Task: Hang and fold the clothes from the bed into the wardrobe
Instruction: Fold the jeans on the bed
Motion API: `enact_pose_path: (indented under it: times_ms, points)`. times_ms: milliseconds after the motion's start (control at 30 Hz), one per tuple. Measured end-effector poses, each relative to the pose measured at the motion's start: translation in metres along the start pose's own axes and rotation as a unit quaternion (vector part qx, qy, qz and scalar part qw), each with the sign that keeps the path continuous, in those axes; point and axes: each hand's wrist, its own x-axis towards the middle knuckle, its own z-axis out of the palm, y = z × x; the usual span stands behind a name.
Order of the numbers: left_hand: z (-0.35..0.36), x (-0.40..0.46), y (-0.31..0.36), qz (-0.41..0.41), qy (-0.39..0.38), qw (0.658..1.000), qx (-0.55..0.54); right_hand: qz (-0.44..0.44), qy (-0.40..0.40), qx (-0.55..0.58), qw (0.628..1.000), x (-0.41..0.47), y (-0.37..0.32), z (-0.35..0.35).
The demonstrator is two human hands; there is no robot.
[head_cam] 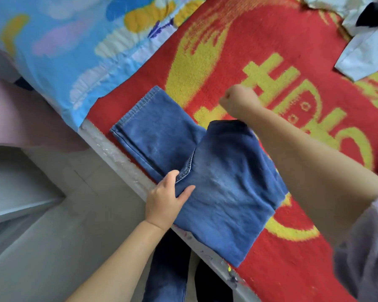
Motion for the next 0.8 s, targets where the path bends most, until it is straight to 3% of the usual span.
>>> enact_pose_path:
  times_ms: [67, 133, 233, 433, 500, 567, 667, 800]
  points:
    - [0.003, -0.009, -0.009, -0.104, -0.064, 0.992, -0.013, 0.043, 0.056, 0.018, 0.997, 0.008, 0.02, -0.014]
    - [0.009, -0.01, -0.016, -0.112, -0.058, 0.992, -0.028, 0.021, -0.014, -0.018, 1.0, 0.007, 0.024, -0.014]
    - [0.01, -0.005, -0.014, -0.041, -0.011, 0.999, -0.02, -0.02, -0.129, -0.032, 0.991, -0.007, 0.009, 0.015]
    - [0.005, -0.002, -0.006, 0.083, 0.062, 0.994, 0.039, -0.078, -0.19, -0.084, 0.975, -0.025, -0.007, 0.023]
    - [0.002, 0.001, -0.003, 0.09, 0.069, 0.992, 0.047, -0.097, -0.156, -0.058, 0.981, -0.027, -0.009, 0.014]
    - [-0.004, 0.013, 0.003, 0.047, 0.055, 0.997, 0.028, -0.063, -0.099, -0.007, 0.993, -0.023, 0.002, 0.007]
    - [-0.001, 0.039, 0.014, -0.07, -0.068, 0.995, 0.038, 0.033, -0.037, 0.067, 0.997, -0.013, 0.025, 0.023]
    - [0.013, 0.046, -0.004, -0.099, -0.134, 0.979, 0.119, 0.03, 0.036, 0.073, 0.996, -0.007, 0.028, 0.052]
